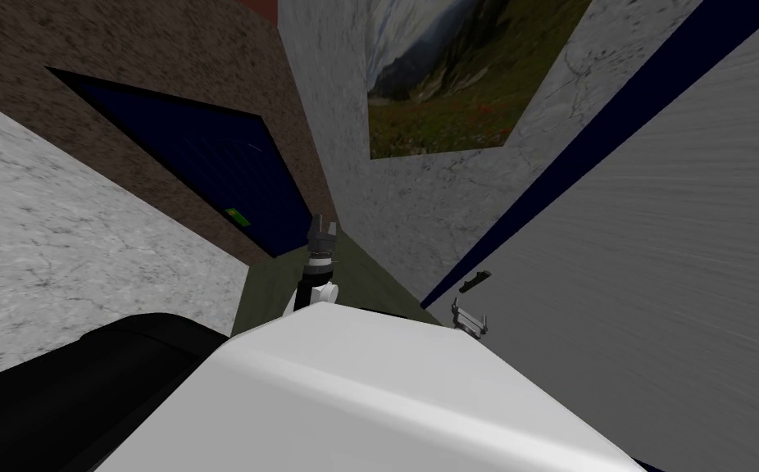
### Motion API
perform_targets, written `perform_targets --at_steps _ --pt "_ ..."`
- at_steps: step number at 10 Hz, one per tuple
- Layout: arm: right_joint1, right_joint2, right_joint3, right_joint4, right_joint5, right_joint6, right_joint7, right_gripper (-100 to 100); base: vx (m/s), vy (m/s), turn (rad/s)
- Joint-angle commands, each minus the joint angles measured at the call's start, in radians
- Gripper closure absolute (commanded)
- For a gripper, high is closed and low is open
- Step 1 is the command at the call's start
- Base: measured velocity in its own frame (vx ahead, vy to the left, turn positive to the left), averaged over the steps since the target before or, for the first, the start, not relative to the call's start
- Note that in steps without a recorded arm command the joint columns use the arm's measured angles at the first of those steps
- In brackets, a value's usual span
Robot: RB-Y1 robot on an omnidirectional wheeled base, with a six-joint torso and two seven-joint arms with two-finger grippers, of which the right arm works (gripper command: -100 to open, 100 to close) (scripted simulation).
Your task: Pull the door open
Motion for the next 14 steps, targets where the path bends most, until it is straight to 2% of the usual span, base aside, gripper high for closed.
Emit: perform_targets --at_steps 1,3,4,5,6,7,11,12,13,14 --pt "0.003 0.008 -0.004 0.020 -0.020 -0.012 -0.033 -100 0.094 -0.097 0.152" --pt "0.000 0.014 -0.008 0.049 -0.039 -0.025 -0.062 -100 0.077 -0.084 0.096" --pt "0.004 0.014 -0.006 0.032 -0.033 -0.017 -0.049 -100 0.029 -0.038 0.024" --pt "0.002 -0.017 -0.006 0.060 -0.035 -0.025 -0.085 -100 0.099 -0.003 -0.031" --pt "0.001 -0.027 -0.006 0.069 -0.036 -0.028 -0.097 -100 0.134 0.011 -0.018" --pt "0.000 -0.050 -0.005 0.089 -0.037 -0.033 -0.122 -100 0.126 0.003 -0.024" --pt "-0.004 -0.103 -0.004 0.136 -0.040 -0.047 -0.183 -100 0.113 -0.009 -0.017" --pt "-0.006 -0.131 -0.003 0.161 -0.042 -0.054 -0.215 -100 0.129 -0.027 -0.036" --pt "-0.007 -0.145 -0.003 0.174 -0.042 -0.057 -0.231 -100 0.142 -0.015 -0.023" --pt "-0.008 -0.172 -0.002 0.198 -0.044 -0.064 -0.261 -100 0.159 -0.013 -0.024"
